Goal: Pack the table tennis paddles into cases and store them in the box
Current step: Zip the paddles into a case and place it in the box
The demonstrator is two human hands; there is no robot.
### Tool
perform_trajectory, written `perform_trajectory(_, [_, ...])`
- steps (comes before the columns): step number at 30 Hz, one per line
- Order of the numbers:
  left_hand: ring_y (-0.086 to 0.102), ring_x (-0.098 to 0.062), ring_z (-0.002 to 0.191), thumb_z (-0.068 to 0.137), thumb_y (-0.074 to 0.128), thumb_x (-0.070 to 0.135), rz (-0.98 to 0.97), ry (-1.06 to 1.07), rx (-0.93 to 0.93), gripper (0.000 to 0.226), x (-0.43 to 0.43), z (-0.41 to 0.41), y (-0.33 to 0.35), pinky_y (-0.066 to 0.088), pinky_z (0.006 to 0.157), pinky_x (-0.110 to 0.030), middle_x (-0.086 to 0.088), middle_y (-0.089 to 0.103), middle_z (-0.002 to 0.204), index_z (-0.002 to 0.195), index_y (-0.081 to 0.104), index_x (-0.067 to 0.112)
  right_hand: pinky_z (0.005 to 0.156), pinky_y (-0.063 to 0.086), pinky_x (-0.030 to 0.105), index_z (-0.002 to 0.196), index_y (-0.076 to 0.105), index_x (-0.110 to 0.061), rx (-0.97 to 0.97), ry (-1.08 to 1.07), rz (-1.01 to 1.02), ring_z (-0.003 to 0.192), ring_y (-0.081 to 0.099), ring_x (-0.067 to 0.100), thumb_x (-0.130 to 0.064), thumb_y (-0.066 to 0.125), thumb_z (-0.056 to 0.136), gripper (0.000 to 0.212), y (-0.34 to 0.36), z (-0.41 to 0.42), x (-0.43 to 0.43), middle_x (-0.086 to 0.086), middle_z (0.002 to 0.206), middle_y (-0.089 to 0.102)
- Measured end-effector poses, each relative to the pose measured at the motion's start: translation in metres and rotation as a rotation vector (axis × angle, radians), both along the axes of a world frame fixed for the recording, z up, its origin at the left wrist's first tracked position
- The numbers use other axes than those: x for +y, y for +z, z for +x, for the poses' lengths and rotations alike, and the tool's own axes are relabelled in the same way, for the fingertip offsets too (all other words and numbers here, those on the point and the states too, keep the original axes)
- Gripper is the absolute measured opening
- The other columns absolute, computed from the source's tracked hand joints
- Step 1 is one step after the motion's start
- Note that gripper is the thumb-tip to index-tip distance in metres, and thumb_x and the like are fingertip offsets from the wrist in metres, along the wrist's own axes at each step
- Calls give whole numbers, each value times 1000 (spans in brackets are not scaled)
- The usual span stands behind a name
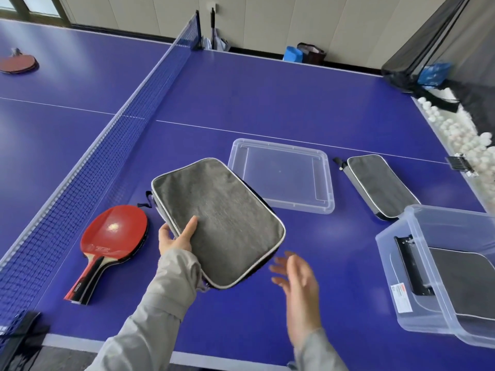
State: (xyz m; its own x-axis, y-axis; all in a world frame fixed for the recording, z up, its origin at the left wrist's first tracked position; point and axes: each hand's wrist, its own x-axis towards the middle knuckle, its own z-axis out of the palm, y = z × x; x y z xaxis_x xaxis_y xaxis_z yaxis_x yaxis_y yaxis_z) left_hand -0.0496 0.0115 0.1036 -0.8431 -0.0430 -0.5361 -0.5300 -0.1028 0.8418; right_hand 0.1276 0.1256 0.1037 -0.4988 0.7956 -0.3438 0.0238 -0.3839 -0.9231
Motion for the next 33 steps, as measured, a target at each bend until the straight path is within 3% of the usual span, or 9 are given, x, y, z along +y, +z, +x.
perform_trajectory(4, [67,-20,62,72,77,25,111,-253,3,30,-15,9,-15,55,57,-32,-6,70,80,98,62,25,77,50,30,116,61,-10,55,147,-81,95,65,17,-42,47,89,44,9,3,51,9,110,68])
perform_trajectory(9, [68,-25,76,61,76,34,175,-375,-60,43,-10,23,-25,54,70,-38,-9,71,93,101,64,25,94,48,32,120,61,-20,17,565,-28,115,60,18,-36,54,88,37,18,8,56,4,121,66])
perform_trajectory(13, [64,-22,92,78,74,20,23,-378,34,42,5,33,-21,51,81,-36,-14,63,120,115,56,24,98,45,37,116,57,-29,23,500,18,113,59,19,-16,52,95,25,16,9,45,1,118,66])
perform_trajectory(16, [37,-21,133,77,75,26,-173,-543,128,83,18,47,-10,36,105,-37,0,33,147,145,27,30,86,50,20,118,52,-31,-13,487,260,104,65,11,-8,55,94,34,17,7,28,-6,113,69])
perform_trajectory(18, [29,-11,137,80,69,35,-90,-648,153,76,31,61,5,30,106,-31,13,30,146,143,26,41,81,49,13,117,51,-35,-73,465,416,99,66,4,-7,56,92,38,15,5,14,-17,109,69])
perform_trajectory(23, [51,2,114,92,53,33,127,-720,40,54,50,82,20,41,102,-33,14,47,137,132,25,56,76,51,11,121,47,-42,-135,427,470,98,66,-3,-13,59,92,42,7,6,-11,-29,109,66])
perform_trajectory(27, [62,-7,81,95,51,25,109,-780,51,52,45,83,14,49,76,-27,15,63,84,137,31,48,79,52,15,127,47,-34,-157,429,400,100,66,0,-13,57,93,41,3,7,-17,-23,111,68])
perform_trajectory(30, [64,-2,85,96,49,25,75,-821,52,48,40,80,9,52,80,-32,22,65,84,133,33,50,85,52,19,127,48,-36,-162,428,359,104,64,-1,-13,55,94,41,2,9,-20,-19,112,69])
perform_trajectory(33, [67,3,81,96,48,19,81,-825,65,44,34,79,4,56,63,-23,17,67,100,130,38,46,85,50,13,122,50,-38,-154,422,328,105,62,-4,-10,57,93,42,1,11,-19,-28,108,67])
